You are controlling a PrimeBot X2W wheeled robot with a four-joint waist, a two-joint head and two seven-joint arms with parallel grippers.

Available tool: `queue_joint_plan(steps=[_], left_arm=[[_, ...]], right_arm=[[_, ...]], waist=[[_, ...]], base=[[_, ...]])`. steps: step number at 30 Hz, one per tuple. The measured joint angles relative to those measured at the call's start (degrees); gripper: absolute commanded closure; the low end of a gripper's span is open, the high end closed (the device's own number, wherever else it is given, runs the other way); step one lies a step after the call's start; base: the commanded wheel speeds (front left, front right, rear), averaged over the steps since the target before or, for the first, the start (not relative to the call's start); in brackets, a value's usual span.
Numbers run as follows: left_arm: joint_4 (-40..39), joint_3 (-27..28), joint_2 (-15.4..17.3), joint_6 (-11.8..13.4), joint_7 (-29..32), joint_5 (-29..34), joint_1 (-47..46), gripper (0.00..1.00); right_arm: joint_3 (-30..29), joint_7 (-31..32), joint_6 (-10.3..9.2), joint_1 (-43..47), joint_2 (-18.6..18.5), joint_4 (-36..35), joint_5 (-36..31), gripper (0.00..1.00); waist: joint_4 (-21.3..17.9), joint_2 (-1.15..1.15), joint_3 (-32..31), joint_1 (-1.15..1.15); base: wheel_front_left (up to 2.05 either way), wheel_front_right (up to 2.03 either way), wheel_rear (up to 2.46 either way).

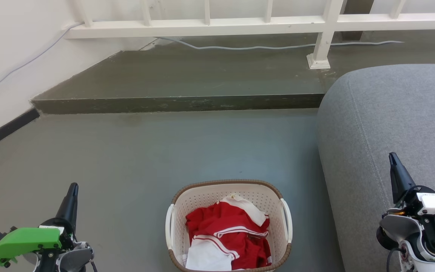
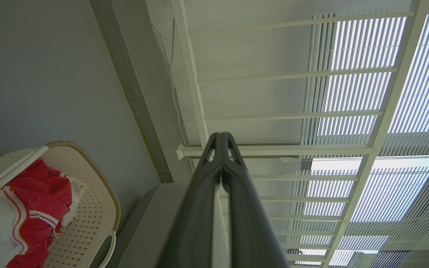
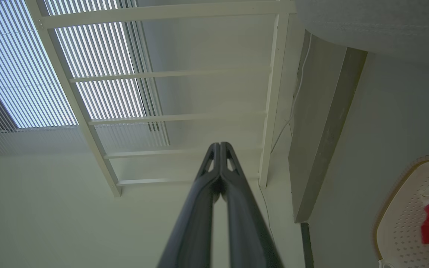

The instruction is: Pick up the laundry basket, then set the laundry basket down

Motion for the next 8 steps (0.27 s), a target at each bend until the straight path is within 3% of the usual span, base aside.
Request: queue_joint_plan(steps=[8], left_arm=[[0.0, 0.0, 0.0, 0.0, 0.0, 0.0, 0.0, 1.00]], right_arm=[[0.0, 0.0, 0.00, 0.0, 0.0, 0.0, 0.0, 1.00]], waist=[[0.0, 0.00, 0.0, 0.00]], base=[[0.00, 0.00, 0.00]])
